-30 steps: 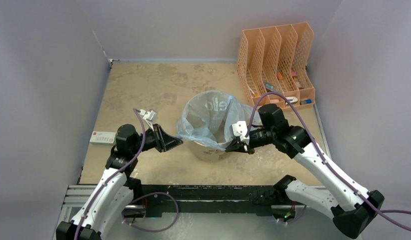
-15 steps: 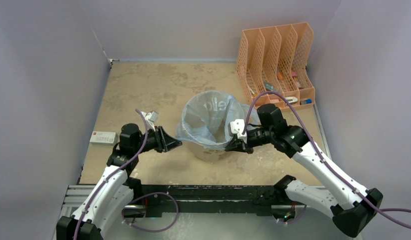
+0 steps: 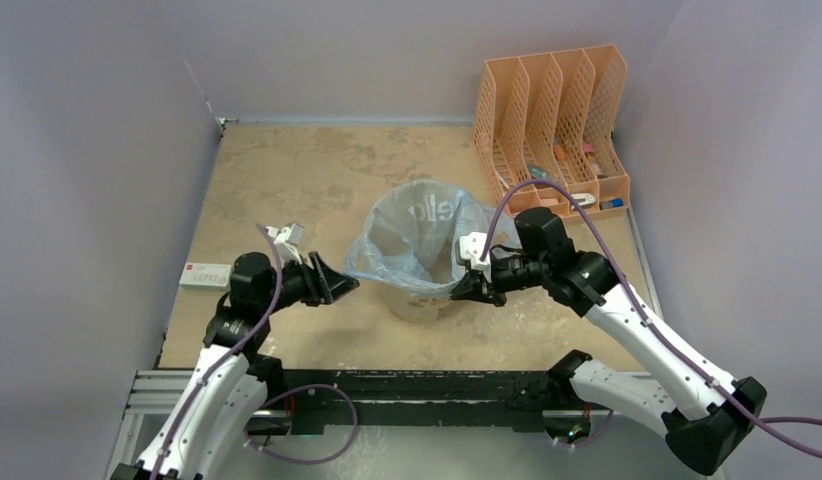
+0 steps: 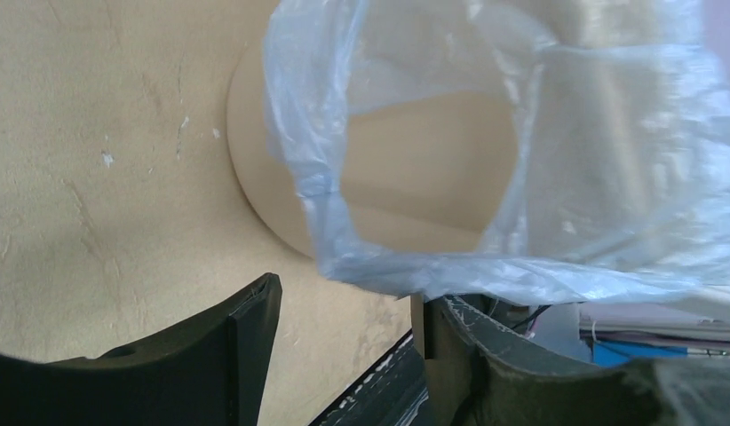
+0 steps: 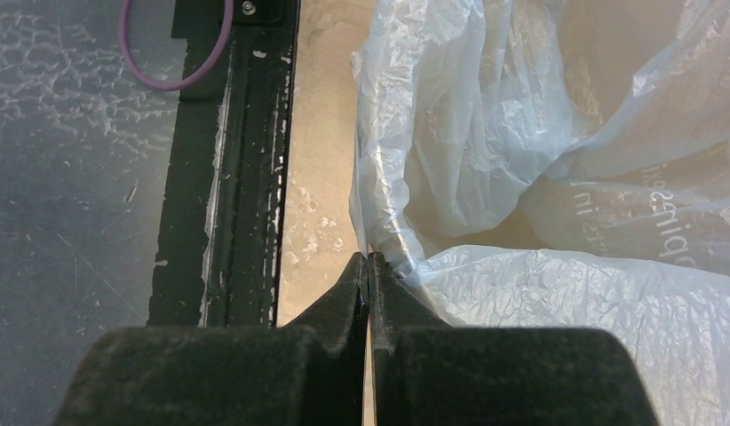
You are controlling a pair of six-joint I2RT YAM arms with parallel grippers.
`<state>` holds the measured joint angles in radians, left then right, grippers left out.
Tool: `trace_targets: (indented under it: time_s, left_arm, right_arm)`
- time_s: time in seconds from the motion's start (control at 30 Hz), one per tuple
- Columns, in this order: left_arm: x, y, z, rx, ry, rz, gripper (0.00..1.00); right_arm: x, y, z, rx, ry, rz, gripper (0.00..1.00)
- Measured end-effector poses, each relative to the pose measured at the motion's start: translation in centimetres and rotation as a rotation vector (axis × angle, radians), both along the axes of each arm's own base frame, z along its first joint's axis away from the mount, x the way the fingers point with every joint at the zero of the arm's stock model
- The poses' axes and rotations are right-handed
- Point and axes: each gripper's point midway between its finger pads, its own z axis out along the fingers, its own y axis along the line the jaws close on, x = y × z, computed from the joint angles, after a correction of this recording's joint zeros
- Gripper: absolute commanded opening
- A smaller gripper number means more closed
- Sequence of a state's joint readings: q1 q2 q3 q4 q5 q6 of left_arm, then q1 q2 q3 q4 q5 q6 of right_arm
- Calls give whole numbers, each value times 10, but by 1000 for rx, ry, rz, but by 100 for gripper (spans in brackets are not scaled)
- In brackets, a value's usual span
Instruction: Put the trash bags into the trash bin
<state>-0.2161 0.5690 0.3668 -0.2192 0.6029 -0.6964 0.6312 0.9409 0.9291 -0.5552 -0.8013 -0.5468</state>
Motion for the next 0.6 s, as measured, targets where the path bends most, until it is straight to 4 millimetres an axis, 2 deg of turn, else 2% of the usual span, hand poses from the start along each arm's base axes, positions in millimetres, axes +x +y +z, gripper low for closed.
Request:
trace_targets:
  time_s: [0.2,0.37,0.47,0.57,0.6]
  left_arm:
    - [-5,9,29,-52,-46,94,57]
    - [-16,16,41,-122,-31,176,61]
    - [-23,17,51,-178,-36,195,67]
    - [-31,14,62,-239,-38,181,68]
    - [-33,12,65,-252,-34,172,68]
  right_arm:
    - [4,0,2,-3,5,-41,0]
    - [6,0,2,-1,4,-52,4]
    - [6,0,3,-2,3,-53,11]
    - [4,-2,5,5,-6,-46,21]
    - [1,-2,8,15,-13,-37,27]
